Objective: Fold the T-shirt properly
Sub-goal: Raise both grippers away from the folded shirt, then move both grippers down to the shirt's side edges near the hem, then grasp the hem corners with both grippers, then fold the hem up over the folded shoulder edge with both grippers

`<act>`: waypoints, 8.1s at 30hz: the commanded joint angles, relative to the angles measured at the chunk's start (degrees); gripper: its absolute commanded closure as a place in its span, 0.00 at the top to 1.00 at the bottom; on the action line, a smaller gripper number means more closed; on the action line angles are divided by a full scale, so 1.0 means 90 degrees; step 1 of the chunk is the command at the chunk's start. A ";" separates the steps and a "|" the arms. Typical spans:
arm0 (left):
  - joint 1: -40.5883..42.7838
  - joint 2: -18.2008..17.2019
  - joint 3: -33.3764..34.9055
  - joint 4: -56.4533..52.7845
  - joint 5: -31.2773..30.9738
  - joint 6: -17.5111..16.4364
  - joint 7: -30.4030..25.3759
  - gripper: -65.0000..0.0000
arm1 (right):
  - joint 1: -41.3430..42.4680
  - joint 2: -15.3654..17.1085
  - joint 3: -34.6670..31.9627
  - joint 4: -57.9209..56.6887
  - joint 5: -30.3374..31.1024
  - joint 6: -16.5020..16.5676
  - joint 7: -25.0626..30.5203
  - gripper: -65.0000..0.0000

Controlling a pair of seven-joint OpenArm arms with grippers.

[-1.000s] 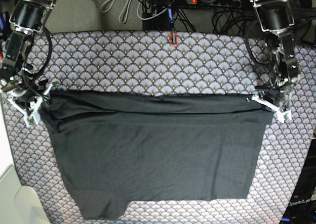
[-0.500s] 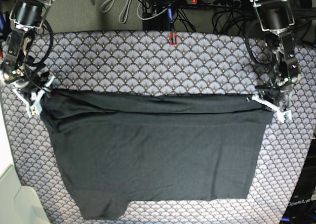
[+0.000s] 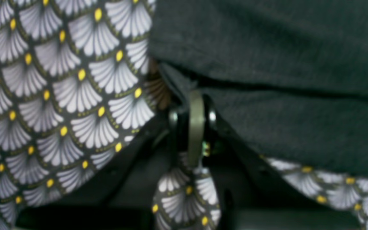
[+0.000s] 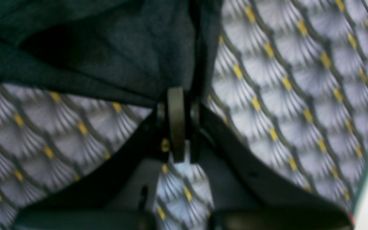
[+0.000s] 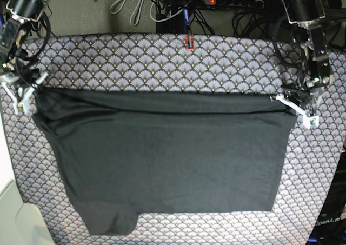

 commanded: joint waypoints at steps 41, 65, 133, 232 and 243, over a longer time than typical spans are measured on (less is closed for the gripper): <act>0.2264 -0.0072 -0.0736 0.2004 0.0014 0.0028 0.0721 0.16 | -0.2401 -0.0054 0.0607 0.1805 -0.0080 -0.0033 0.0044 0.12; 0.2068 -0.0306 -0.0882 0.2063 0.0014 0.0028 0.0721 0.80 | -0.2489 0.0278 0.1252 0.1786 -0.0099 -0.0033 0.0054 0.41; -0.2894 -0.0218 0.0124 -0.2430 0.1118 0.0057 -0.1194 0.80 | 0.3841 0.0532 -0.1855 -0.4983 -0.1271 -0.0033 0.2623 0.30; -0.0950 0.0045 0.0456 0.0256 0.1039 0.0038 -0.0871 0.01 | 0.0588 0.0180 -0.0272 0.0731 -0.0539 -0.0033 0.0923 0.00; -0.0090 0.0163 -0.0257 0.1164 0.1039 0.0038 -0.0803 0.01 | -0.0233 -0.0093 -0.0253 0.1385 -0.0529 -0.0033 0.0942 0.00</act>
